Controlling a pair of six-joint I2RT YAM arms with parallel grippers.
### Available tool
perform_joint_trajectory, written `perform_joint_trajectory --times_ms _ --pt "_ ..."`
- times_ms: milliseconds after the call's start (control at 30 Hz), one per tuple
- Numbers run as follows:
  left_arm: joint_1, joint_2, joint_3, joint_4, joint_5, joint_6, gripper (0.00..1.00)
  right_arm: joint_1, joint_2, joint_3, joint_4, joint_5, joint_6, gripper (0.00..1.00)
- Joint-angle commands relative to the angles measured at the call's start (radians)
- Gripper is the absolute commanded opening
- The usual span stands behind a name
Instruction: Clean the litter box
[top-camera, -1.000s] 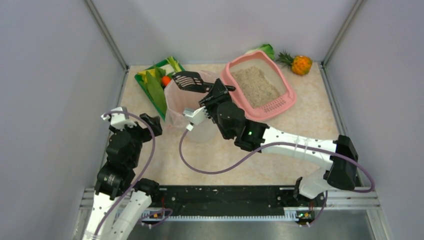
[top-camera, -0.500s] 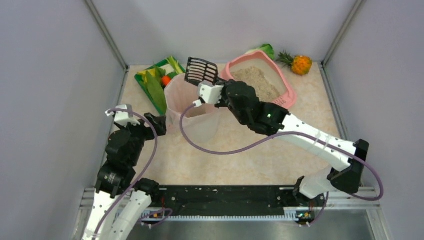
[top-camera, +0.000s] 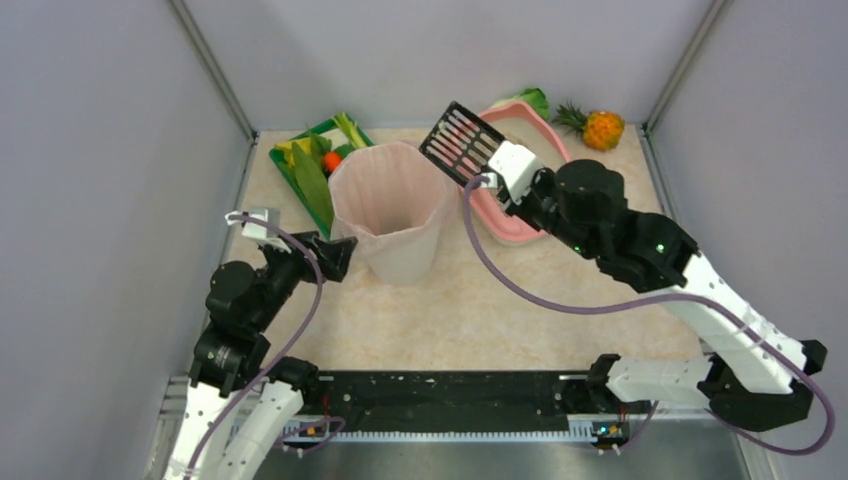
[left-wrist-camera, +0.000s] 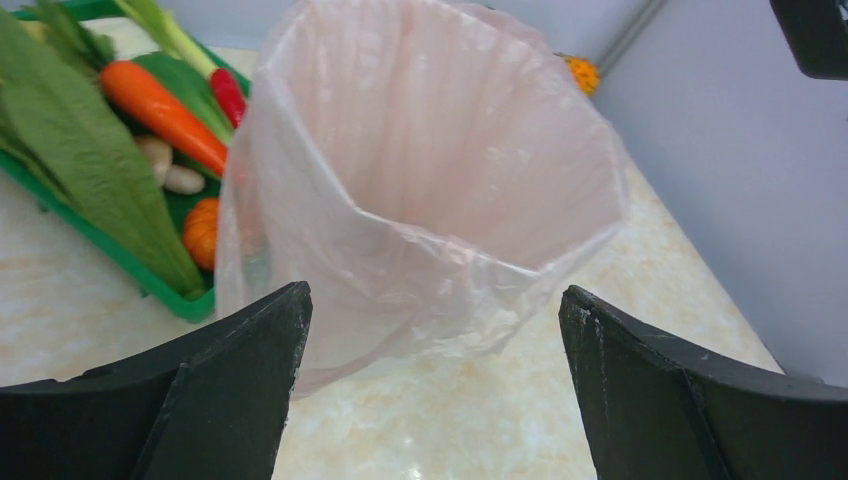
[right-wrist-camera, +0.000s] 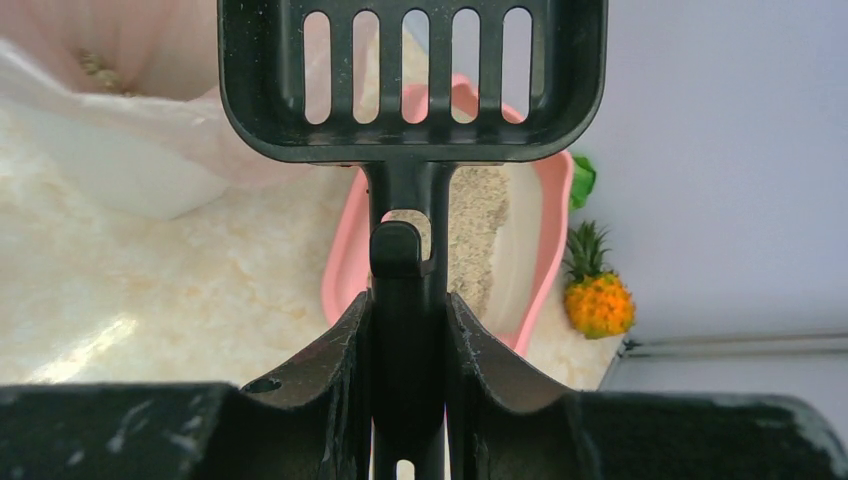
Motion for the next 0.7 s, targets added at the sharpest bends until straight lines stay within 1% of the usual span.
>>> perform_joint_trajectory --times_ms 0,133,233,333,400,467,533,667 --pt "-0.001 0.028 0.046 0.081 0.209 -0.036 0.99 -0.001 -0.116 -0.028 -0.113 -0.111 0.109 0.0" --pt "-0.001 0.045 0.015 0.135 0.371 -0.119 0.97 0.0 -0.196 -0.109 -0.172 -0.231 0.107 0.0" --pt "0.0 0.045 0.007 0.151 0.423 -0.202 0.96 -0.001 -0.235 -0.168 -0.205 -0.32 0.091 0.0" --pt "-0.001 0.047 -0.008 0.15 0.447 -0.234 0.96 0.0 -0.269 -0.255 -0.2 -0.376 0.04 0.0" --pt "-0.001 0.077 -0.003 0.115 0.451 -0.248 0.95 0.0 -0.264 -0.295 -0.209 -0.393 0.015 0.0" --pt "-0.002 0.12 0.012 0.096 0.506 -0.282 0.91 -0.001 -0.247 -0.319 -0.236 -0.437 0.011 0.0" --pt "-0.005 0.136 -0.012 0.127 0.542 -0.324 0.88 0.001 -0.246 -0.351 -0.241 -0.446 0.013 0.0" --pt "-0.013 0.147 -0.065 0.187 0.544 -0.396 0.86 0.001 -0.268 -0.387 -0.211 -0.48 0.013 0.0"
